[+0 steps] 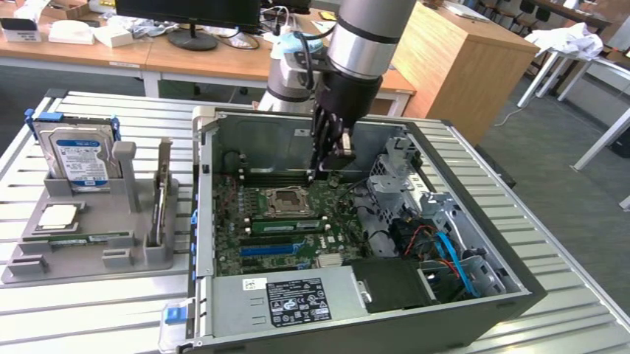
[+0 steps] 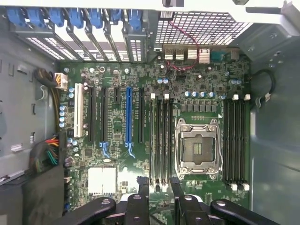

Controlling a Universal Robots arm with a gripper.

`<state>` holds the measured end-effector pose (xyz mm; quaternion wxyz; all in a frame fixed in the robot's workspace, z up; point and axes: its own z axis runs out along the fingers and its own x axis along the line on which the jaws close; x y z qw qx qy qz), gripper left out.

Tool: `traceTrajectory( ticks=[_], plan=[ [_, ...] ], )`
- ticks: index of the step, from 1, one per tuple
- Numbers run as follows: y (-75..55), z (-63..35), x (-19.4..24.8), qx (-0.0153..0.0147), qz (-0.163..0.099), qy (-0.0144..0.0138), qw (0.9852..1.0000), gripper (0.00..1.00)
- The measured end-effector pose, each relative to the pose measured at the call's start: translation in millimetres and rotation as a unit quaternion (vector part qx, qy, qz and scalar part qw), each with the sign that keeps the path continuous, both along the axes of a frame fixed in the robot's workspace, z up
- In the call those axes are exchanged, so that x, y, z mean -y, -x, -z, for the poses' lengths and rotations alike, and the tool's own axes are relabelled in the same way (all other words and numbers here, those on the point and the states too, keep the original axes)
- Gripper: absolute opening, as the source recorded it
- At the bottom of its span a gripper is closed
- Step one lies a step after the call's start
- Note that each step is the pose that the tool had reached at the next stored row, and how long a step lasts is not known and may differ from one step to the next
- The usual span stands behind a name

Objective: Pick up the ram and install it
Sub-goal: 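Insert the ram into the slot, then press down the ram until it locks into place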

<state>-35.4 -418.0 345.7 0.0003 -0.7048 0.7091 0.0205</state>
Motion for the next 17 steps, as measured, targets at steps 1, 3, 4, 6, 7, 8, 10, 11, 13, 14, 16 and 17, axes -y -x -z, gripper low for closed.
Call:
traceTrajectory(
  ticks=[1,3,4,6,7,8,10,11,13,14,16,17],
  plan=[
    [0.0,-1.6,0.0,0.0000,0.000,0.0000,1.0000,0.31],
    [0.0,-4.4,0.0,0.0000,0.000,0.0000,1.0000,0.31],
    [0.0,-5.3,0.0,0.0000,0.000,0.0000,1.0000,0.31],
    [0.0,-6.0,0.0,0.0000,0.000,-0.0001,1.0000,0.31],
    [0.0,-6.0,0.0,0.0000,0.000,-0.0001,1.0000,0.31],
    [0.0,-6.0,0.0,0.0000,0.000,-0.0001,1.0000,0.31],
    [0.0,-6.1,0.0,0.0000,0.000,0.0000,1.0000,0.31],
    [0.0,-6.1,0.0,0.0000,0.000,0.0000,1.0000,0.31],
    [0.0,-6.1,0.0,0.0000,0.000,0.0000,1.0000,0.31],
    [0.0,-6.1,0.0,0.0000,0.000,0.0000,1.0000,0.31],
    [0.0,-6.1,0.0,0.0000,0.000,0.0000,1.0000,0.31],
    [0.0,-6.1,0.0,0.0000,0.000,0.0000,1.0000,0.31]
  ],
)
